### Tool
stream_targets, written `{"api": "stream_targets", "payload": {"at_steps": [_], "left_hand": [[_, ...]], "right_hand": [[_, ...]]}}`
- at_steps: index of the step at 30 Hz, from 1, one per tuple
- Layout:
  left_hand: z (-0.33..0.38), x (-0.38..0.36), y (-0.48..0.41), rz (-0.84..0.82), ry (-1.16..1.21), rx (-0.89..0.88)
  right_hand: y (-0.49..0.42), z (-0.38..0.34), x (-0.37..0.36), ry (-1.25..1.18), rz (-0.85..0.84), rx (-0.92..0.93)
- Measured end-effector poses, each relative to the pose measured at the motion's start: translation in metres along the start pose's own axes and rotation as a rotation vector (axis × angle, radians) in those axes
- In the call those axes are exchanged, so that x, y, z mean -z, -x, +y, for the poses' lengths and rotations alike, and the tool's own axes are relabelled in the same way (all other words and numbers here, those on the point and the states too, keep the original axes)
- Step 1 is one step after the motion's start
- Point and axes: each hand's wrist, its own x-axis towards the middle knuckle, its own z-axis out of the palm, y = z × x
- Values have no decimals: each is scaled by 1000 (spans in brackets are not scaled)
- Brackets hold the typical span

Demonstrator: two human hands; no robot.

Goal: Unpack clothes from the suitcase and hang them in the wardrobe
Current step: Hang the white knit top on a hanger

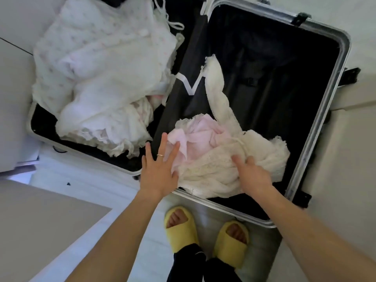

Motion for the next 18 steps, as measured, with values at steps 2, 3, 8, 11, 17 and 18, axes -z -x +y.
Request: {"api": "stream_targets", "payload": {"at_steps": [2,3,8,11,17,18], "left_hand": [[-4,-3,3,-84,-3,5],[-5,1,4,-138,2,7],[3,66,28,-415,64,67],[17,141,62,-428,121,71],[48,320,159,-300,262,25],[54,339,171,-296,297,-3]], "right_hand": [[7,-1,-3,13,40,1],[14,1,-2,8,59,9],[76,8,46,-25,69,30],[134,10,108,-100,114,17],[286,2,262,-287,317,84],[304,1,279,-327,338,106]]}}
